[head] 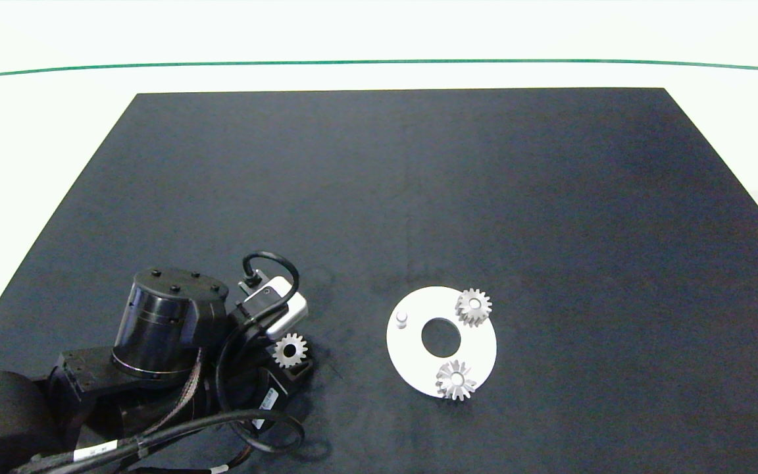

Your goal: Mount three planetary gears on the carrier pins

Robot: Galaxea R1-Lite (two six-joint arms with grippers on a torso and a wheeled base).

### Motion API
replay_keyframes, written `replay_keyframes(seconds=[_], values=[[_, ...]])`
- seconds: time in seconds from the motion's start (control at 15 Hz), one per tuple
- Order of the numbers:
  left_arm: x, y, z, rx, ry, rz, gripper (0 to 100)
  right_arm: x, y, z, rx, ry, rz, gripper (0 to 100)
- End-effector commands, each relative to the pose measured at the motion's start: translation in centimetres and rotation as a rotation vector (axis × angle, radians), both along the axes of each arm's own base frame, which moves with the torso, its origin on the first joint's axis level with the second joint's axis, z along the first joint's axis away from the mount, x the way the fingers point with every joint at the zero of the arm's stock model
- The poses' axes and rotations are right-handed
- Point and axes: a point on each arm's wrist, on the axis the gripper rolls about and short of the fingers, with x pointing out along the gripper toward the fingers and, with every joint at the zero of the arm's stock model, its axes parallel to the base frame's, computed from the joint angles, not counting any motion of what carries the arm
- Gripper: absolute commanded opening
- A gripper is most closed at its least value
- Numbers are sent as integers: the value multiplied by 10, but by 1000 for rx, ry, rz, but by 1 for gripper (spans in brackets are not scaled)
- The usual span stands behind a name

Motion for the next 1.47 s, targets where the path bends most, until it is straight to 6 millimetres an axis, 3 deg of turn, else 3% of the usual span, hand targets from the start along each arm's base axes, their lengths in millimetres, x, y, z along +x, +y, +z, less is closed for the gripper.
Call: replay_keyframes(seconds=[0.07,0.27,0.8,0.93,1.13,1.47], values=[[-3,0,2,-3,-5,-5,0,0,0,0,-4,4,-1,100],[-11,-15,7,-22,-18,-73,0,0,0,0,-5,5,-1,100],[-9,-55,75,-15,-50,-135,0,1,0,0,-7,9,-1,100],[-5,-72,79,-17,-53,-163,0,1,1,2,-6,7,-1,100],[1,-95,69,37,-48,-161,0,1,0,2,-5,5,-1,100],[6,-108,65,54,-45,-174,0,1,0,3,-6,4,1,100]])
